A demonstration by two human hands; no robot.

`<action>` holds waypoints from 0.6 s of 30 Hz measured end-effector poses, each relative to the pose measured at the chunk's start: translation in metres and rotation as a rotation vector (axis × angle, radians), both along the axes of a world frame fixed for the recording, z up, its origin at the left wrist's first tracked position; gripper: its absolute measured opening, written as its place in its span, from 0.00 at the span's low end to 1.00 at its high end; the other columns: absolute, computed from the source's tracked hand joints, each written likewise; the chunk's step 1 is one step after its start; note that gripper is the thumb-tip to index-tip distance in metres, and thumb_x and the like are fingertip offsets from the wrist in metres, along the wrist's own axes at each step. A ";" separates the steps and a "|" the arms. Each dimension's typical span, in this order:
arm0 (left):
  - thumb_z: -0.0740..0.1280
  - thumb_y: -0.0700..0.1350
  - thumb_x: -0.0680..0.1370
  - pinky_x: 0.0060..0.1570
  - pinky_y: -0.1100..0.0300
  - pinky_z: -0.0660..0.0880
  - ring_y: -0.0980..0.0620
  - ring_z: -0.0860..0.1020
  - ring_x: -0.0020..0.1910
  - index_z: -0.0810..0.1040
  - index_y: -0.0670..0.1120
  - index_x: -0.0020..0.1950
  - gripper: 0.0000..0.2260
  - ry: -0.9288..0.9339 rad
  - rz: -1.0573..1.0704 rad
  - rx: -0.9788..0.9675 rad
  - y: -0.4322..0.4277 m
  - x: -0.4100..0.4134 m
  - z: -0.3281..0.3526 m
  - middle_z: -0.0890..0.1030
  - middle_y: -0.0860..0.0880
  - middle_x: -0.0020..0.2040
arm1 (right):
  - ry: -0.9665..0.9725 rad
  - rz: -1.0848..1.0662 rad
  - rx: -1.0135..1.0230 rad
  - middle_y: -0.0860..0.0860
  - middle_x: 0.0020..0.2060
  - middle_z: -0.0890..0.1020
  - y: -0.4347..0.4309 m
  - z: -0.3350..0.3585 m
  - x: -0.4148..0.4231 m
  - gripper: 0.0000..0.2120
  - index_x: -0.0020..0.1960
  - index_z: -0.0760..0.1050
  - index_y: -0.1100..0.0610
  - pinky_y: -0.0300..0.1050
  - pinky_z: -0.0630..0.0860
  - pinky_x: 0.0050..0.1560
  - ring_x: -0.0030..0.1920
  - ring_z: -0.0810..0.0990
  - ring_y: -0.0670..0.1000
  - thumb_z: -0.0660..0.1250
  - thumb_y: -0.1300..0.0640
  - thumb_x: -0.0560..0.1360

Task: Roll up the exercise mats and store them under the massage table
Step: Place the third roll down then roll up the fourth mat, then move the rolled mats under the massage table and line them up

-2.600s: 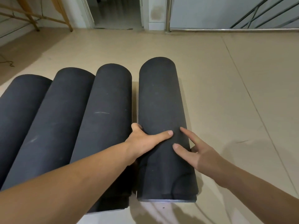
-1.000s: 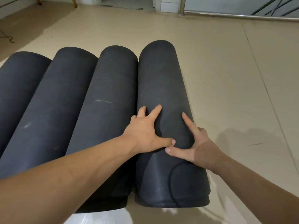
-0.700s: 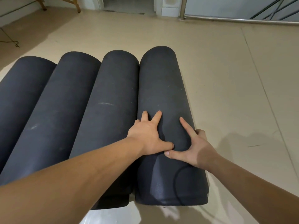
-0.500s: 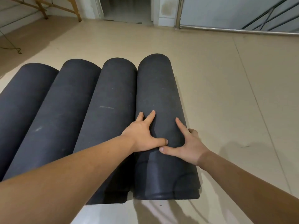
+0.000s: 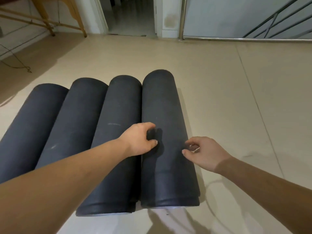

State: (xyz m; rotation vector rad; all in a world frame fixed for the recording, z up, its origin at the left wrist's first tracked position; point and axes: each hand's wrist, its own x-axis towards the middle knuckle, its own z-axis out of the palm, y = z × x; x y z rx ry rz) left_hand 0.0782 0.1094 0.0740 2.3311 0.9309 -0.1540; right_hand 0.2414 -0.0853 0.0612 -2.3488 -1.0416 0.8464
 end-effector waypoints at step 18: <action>0.69 0.51 0.83 0.52 0.71 0.74 0.60 0.77 0.52 0.71 0.51 0.77 0.23 -0.068 0.462 -0.358 -0.007 -0.007 0.497 0.75 0.64 0.52 | 0.279 0.011 0.036 0.45 0.41 0.85 0.122 0.521 0.043 0.06 0.55 0.83 0.49 0.43 0.79 0.55 0.47 0.84 0.47 0.70 0.49 0.81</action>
